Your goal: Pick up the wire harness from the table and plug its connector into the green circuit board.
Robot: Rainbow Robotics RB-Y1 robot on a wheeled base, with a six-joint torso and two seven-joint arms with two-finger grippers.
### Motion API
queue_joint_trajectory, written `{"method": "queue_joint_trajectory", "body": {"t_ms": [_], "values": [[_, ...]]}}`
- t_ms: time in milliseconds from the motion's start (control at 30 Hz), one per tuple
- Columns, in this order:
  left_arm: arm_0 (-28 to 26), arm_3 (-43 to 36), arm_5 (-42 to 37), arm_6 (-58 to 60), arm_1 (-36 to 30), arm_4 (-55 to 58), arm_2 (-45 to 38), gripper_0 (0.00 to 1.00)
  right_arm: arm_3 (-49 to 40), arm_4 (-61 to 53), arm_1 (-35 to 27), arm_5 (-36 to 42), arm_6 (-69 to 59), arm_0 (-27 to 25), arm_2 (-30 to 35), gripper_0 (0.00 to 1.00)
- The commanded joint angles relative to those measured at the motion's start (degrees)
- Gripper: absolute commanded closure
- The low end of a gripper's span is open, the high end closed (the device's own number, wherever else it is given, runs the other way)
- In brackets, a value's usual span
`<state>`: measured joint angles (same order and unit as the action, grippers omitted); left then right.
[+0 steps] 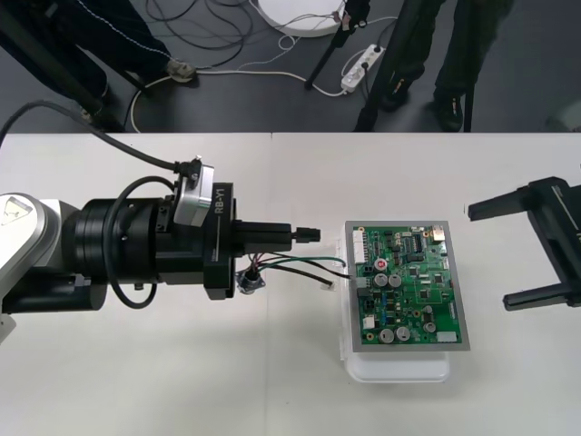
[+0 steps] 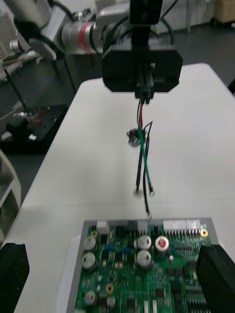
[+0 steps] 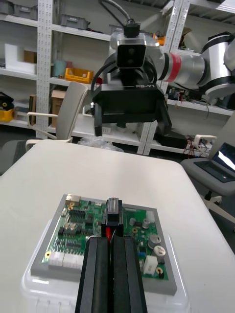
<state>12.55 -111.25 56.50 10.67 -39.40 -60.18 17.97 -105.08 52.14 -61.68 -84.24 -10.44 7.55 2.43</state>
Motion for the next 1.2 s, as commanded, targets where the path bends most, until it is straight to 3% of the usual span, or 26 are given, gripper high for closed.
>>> {"method": "queue_joint_trajectory", "body": {"t_ms": [33,300,633,1200], "values": [[-3.58,-0.72,5.03,-3.29,-2.26,1.03,-4.52,1.00,-0.12,4.90,0.33,-4.53,-4.59,0.98,4.86,0.00],[-5.95,4.02,11.62,-8.30,-1.29,2.17,-7.78,1.00,-4.26,18.43,0.59,-5.76,-6.26,0.98,5.48,0.00],[-5.78,19.58,22.08,-20.34,4.86,3.14,-9.01,1.00,-16.38,38.56,1.03,-3.92,-17.25,0.36,0.55,0.00],[-3.93,30.39,24.01,-28.34,9.96,-3.54,-8.13,1.00,-22.54,60.97,1.03,-3.74,-31.22,1.15,-10.61,0.00]]}}
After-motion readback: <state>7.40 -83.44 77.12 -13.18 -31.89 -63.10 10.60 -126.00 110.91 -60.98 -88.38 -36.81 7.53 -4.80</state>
